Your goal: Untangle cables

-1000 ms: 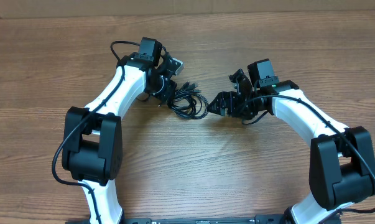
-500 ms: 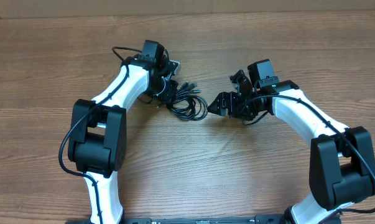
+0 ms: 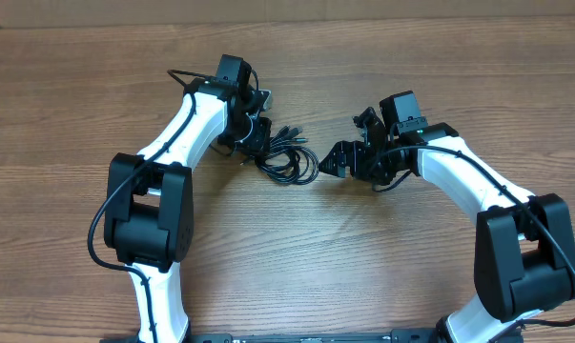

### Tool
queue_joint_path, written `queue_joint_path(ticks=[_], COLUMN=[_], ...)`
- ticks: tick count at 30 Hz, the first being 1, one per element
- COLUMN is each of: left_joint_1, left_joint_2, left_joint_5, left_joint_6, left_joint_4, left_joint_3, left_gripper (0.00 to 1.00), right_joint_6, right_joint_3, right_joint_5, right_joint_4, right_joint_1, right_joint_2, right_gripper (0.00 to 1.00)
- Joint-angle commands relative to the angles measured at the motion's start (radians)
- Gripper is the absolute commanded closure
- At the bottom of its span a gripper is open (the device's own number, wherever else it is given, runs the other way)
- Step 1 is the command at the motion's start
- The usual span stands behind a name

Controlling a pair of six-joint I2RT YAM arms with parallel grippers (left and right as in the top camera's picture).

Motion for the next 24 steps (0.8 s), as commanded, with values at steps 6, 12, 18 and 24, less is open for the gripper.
queue_joint_path(ticks=[6,12,18,24], left_joint_1=[0.005,0.005,0.003,-0.003], left_joint_2=[-0.106,-0.101,-0.098,-0.092], left_joint_5=[-0.098,-0.122,-0.105,-0.101], left_joint_6=[-0.166,-0.197,-0.233,-0.241], left_joint_4=[-0.048,0.003,0.079,0.102], left_joint_3=[0.019,-0.047,-0.105,-0.105], left_gripper=[0.72,0.75,0.84,0.73], right_joint_6=[-0.004,-0.003,-0.003,-0.003], right_joint_3=[0.006,0.006,0.006,0.006], right_joint_5=[0.029,0.029,0.029,0.029], right_joint_4=[0.003,0.004,0.004,0.005], right_joint_1=[0.003,0.003,0.003,0.004], right_joint_2=[0.000,0.000,0.000,0.000], right_gripper=[0.10,0.10,0.10,0.10])
